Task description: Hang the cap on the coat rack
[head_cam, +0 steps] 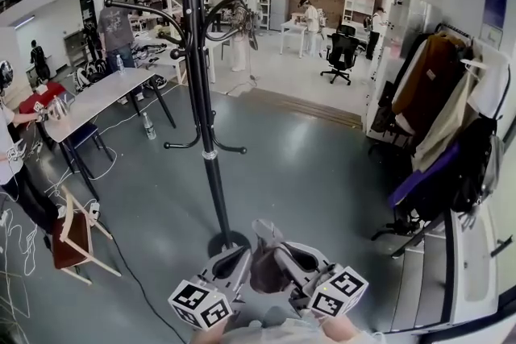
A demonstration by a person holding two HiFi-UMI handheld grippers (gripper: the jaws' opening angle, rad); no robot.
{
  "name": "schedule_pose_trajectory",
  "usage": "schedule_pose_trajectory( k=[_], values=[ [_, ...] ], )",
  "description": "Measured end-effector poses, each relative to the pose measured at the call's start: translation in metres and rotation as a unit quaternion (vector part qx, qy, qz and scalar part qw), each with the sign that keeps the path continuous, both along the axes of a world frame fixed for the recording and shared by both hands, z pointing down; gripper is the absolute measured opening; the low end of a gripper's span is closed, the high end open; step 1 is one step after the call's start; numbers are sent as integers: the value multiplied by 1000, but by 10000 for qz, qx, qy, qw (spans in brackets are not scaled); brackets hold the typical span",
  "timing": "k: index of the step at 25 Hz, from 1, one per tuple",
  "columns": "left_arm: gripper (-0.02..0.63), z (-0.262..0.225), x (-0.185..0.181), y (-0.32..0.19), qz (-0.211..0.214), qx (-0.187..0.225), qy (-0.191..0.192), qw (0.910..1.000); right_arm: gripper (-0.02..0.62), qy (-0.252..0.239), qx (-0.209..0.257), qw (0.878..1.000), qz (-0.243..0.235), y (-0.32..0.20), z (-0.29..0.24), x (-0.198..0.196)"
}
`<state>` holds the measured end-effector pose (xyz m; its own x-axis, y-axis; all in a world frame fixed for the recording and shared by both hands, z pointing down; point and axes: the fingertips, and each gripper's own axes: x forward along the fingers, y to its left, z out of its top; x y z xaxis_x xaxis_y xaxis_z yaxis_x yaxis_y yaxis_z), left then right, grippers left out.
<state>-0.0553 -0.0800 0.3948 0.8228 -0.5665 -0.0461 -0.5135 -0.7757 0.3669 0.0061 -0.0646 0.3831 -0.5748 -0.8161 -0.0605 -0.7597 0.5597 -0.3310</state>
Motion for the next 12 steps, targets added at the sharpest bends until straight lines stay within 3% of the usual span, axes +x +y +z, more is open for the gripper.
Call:
schedule_pose_trajectory(
  k=[8,12],
  values=[
    [17,2,-5,1,35,-137,-202,9997,35,2,-74,10000,-39,-2,8,-11],
    [17,9,-4,-10,49,-134,-103,9998,35,-28,-102,9999,-52,-13,13,-10]
  ],
)
